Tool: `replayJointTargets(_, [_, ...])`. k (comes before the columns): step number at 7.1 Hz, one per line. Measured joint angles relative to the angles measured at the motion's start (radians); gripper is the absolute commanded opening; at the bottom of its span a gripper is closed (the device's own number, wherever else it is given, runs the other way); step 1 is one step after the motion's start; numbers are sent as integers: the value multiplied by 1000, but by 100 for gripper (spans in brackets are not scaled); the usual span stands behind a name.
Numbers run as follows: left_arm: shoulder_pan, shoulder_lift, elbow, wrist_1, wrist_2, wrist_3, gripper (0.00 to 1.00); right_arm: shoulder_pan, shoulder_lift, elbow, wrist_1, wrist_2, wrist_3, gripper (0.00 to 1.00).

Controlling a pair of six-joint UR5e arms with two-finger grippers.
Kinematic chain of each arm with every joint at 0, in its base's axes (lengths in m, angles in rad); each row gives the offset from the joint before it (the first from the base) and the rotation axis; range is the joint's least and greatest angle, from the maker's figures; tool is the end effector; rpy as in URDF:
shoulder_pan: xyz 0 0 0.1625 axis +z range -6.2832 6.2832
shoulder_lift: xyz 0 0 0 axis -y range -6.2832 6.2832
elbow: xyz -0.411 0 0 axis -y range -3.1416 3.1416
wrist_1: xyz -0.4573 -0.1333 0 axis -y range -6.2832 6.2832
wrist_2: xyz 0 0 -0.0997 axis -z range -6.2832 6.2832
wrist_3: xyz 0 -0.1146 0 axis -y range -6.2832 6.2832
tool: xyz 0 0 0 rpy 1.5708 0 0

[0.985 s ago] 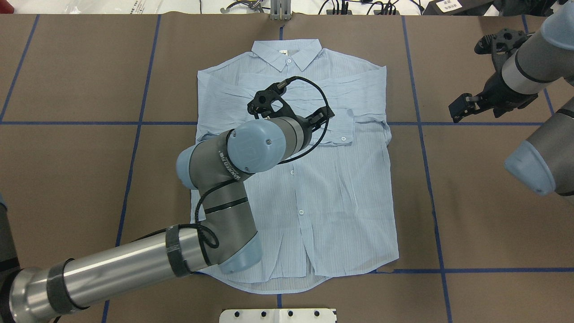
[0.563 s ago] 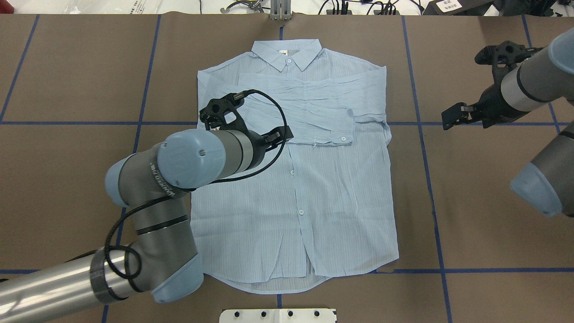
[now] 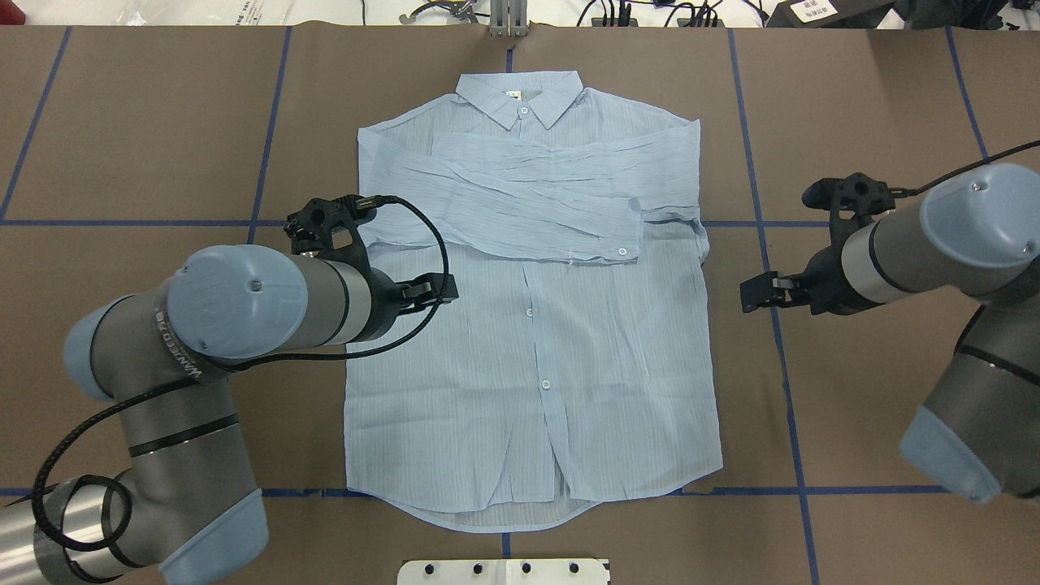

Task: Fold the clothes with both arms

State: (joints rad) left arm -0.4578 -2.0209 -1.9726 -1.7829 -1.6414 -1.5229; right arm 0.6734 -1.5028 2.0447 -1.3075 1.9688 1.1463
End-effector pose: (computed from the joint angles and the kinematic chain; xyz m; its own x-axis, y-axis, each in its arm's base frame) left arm 0.5083 -0.3900 0.1567 0.4533 -0.1701 -0.8749 0.3643 0.9313 0.0077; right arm -0.3862 -0.4218 0.3380 0.6404 0.0252 0.7676 -0.1017 0.9934 0.0522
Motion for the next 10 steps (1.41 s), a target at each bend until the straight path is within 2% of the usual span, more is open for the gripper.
replayJointTargets(3, [-1,51,-35,-2,-5,6,99,-213,-24,58,-8,-116,164,100])
replayJointTargets(6, [5,52,-38,-3,-4,5,99,-320,-26,31,-12,-158,215,99])
replayJointTargets(7, [6,52,-38,-3,-3,5,99,-348,-21,9,-11,-172,220,97])
replayJointTargets(10, [7,53,-37,-3,0,3,99,-397,-17,-16,-12,-186,255,67])
